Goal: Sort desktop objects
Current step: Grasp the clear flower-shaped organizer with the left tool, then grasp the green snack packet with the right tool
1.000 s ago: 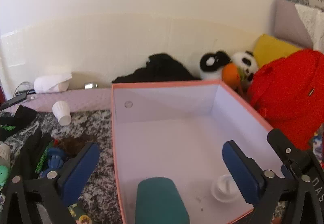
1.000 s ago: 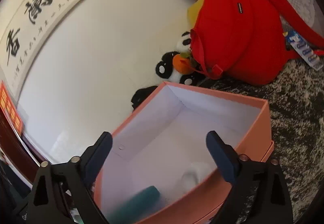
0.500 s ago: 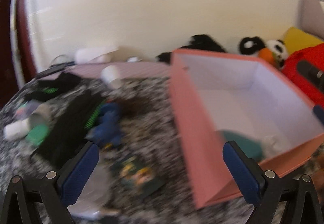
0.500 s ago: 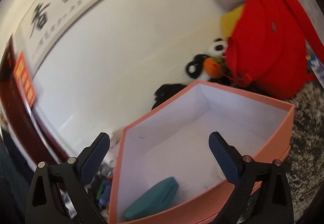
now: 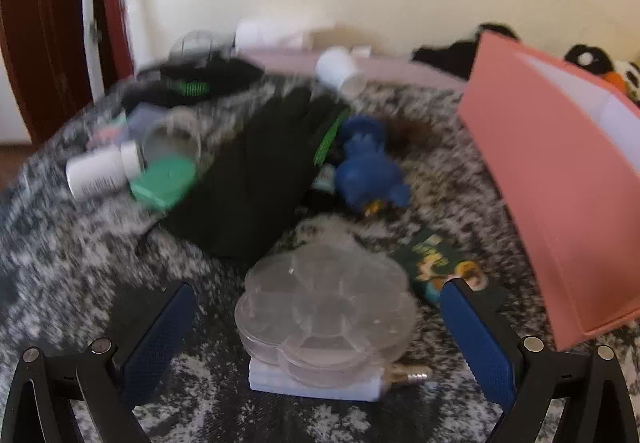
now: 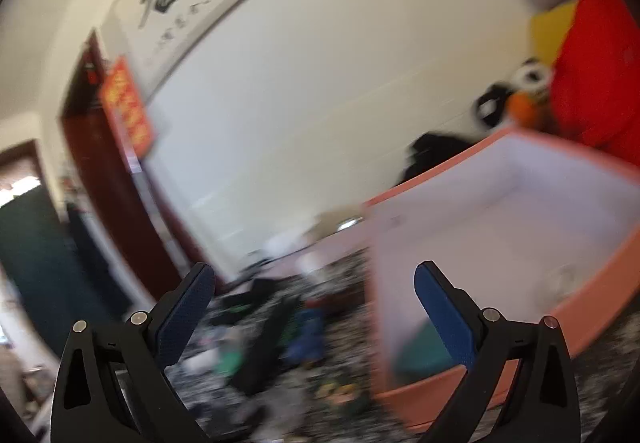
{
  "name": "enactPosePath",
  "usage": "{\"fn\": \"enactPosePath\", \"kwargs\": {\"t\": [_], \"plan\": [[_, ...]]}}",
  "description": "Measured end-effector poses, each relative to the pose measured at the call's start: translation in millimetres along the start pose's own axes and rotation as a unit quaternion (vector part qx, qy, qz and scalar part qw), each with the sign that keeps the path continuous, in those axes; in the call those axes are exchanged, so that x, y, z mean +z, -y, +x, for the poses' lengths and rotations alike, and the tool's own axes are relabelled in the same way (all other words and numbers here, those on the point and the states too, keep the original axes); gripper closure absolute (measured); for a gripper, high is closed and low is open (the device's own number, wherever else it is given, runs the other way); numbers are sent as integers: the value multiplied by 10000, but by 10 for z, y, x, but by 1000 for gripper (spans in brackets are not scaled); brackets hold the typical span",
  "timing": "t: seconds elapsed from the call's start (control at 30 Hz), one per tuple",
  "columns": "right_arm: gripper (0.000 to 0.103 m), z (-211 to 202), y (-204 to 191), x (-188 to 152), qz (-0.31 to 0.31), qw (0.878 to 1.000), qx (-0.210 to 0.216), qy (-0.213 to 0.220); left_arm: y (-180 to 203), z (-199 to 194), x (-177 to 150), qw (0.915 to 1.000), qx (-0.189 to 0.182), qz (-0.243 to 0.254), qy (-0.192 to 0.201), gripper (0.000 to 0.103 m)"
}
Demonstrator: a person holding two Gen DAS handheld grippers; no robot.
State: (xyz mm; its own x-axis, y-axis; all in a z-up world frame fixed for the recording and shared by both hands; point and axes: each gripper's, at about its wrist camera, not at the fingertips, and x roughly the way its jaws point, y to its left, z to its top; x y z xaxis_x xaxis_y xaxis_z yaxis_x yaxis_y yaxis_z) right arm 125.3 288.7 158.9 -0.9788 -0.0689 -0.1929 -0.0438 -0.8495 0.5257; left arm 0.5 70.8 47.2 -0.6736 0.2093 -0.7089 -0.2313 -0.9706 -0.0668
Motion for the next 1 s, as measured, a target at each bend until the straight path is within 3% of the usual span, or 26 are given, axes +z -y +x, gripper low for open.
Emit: {"fn": "enactPosePath", "kwargs": {"t": [0.07,0.17,0.37,0.5,0.77,0.87,1.0], "plan": [[1,125,-72,-66,5,9987,456,-240,-7,119,1,9998,-62,-38,-199,2],[2,266,-160,-174,-144,9955,706,-610,46,323,-35,9987,54,30,-507,2],[2,340,-222,-289,-443,9923,813,-820,125,661,-100,9962,308,92,-809,2],[2,357,-191,-311,-439,9929,754,-813,66,687,-99,9973,265,-47,-682,6],[2,431,-288,-367,-714,9909,717,-892,28,235,-6,9993,363,34,-38,6],[3,489,-345,-430,-831,9879,808,-1034,-41,100,2,9992,404,7,29,6],[20,664,-434,-526,-1019,9802,1087,-1302,-172,14,-4,9991,414,-75,-3,6]]}}
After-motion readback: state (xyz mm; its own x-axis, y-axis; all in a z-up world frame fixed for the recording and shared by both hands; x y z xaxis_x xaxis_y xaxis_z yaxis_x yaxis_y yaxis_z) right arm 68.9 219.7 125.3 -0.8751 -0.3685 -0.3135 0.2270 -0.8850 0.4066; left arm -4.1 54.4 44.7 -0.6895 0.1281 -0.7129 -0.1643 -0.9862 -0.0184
